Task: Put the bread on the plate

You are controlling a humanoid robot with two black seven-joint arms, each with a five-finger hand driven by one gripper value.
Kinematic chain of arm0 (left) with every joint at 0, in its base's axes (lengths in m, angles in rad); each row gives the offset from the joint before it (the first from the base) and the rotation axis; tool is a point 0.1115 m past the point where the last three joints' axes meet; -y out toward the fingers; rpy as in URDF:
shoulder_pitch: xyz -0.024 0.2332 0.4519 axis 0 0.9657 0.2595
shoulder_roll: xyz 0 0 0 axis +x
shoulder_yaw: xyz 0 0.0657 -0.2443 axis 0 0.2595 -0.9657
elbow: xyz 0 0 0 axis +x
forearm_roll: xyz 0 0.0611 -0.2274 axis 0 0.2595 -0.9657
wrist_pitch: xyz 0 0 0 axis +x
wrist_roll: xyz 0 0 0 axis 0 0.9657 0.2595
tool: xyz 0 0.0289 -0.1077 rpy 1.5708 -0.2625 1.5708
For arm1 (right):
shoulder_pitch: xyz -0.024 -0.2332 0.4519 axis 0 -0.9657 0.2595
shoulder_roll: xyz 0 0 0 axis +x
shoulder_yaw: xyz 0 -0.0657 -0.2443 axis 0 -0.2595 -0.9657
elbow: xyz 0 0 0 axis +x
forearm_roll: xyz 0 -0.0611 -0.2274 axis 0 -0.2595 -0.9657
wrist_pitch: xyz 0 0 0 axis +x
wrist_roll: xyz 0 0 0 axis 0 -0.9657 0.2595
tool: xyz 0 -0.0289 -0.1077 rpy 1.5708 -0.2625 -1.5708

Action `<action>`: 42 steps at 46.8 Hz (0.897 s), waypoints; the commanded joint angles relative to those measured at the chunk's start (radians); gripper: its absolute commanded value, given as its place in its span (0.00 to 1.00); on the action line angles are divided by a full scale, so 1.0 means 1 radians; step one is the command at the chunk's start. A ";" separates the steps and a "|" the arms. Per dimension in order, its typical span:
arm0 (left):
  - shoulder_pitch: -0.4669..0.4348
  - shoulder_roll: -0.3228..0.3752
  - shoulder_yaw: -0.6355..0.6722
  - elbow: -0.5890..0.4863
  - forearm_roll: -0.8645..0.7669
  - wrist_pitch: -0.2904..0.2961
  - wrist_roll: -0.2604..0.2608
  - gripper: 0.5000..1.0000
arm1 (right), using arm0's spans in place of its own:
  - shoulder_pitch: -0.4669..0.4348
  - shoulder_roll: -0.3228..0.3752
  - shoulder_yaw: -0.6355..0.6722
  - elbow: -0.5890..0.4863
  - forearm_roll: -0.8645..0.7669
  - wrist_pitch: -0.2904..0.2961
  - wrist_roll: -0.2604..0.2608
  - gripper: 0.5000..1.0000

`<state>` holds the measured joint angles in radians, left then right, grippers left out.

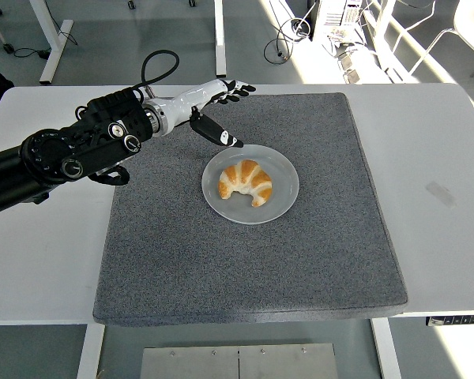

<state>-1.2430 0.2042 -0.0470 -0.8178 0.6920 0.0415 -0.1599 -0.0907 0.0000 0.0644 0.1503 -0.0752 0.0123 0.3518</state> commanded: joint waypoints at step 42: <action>0.231 0.047 -0.648 0.221 -0.506 -0.006 -0.219 0.93 | 0.000 0.000 0.000 0.000 0.000 0.000 -0.001 1.00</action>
<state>-1.0329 0.2602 -0.6292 -0.5971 0.1987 0.0428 -0.3578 -0.0906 0.0000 0.0644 0.1503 -0.0752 0.0123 0.3515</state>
